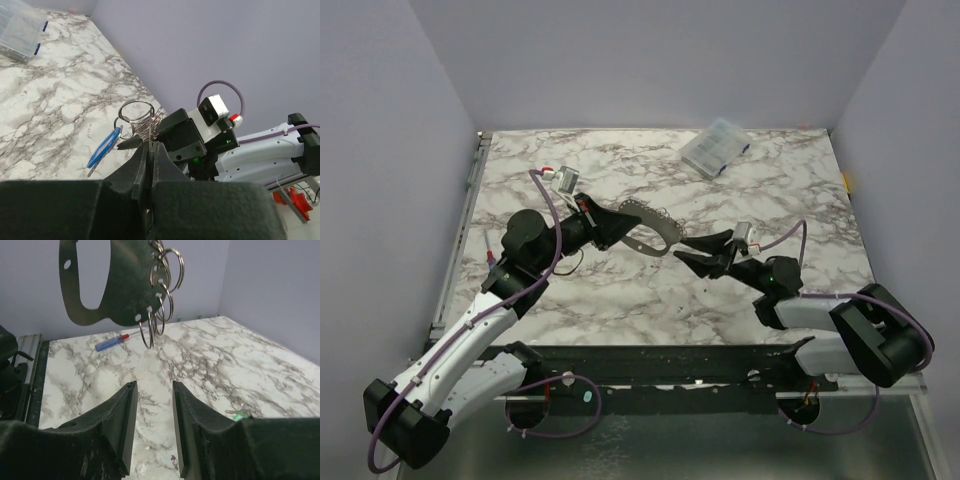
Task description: Put the keys on the keyring
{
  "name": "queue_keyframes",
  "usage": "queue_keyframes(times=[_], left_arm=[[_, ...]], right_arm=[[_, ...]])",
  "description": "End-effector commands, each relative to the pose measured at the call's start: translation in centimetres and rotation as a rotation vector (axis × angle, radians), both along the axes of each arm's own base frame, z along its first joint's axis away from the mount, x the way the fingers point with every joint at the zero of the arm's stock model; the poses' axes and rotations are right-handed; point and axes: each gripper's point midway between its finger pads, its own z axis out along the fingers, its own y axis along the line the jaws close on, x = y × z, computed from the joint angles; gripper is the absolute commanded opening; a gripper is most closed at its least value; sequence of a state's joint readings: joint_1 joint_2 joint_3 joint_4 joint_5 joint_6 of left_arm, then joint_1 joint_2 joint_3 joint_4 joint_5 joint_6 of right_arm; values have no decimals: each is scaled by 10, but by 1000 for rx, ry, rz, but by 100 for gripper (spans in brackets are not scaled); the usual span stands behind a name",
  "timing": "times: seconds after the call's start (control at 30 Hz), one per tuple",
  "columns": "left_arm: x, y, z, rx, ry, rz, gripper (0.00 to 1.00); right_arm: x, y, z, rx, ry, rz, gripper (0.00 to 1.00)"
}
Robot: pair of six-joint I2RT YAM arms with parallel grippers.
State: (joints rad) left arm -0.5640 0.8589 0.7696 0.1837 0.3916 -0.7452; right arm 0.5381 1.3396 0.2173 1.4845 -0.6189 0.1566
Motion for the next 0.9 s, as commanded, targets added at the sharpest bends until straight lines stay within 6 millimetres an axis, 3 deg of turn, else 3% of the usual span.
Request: queue_keyframes(times=[0.0,0.33,0.53,0.73,0.87], left_arm=[[-1,0,10,-45,-21,-4,0],[-1,-1,12,-56,-25,-11,0],[-1,0,17,-67,-40,-5,0],[-2,1,23,-78,-62,1,0],[-3,2,25,-82,-75,2,0]], right_arm=[[-15,-6,73,147,-282,4,42],[-14,-3,85,126,-305,3,42],[-13,-2,77,108,-270,5,41],[-3,-1,69,84,-194,-22,47],[-3,0,70,68,-189,-17,45]])
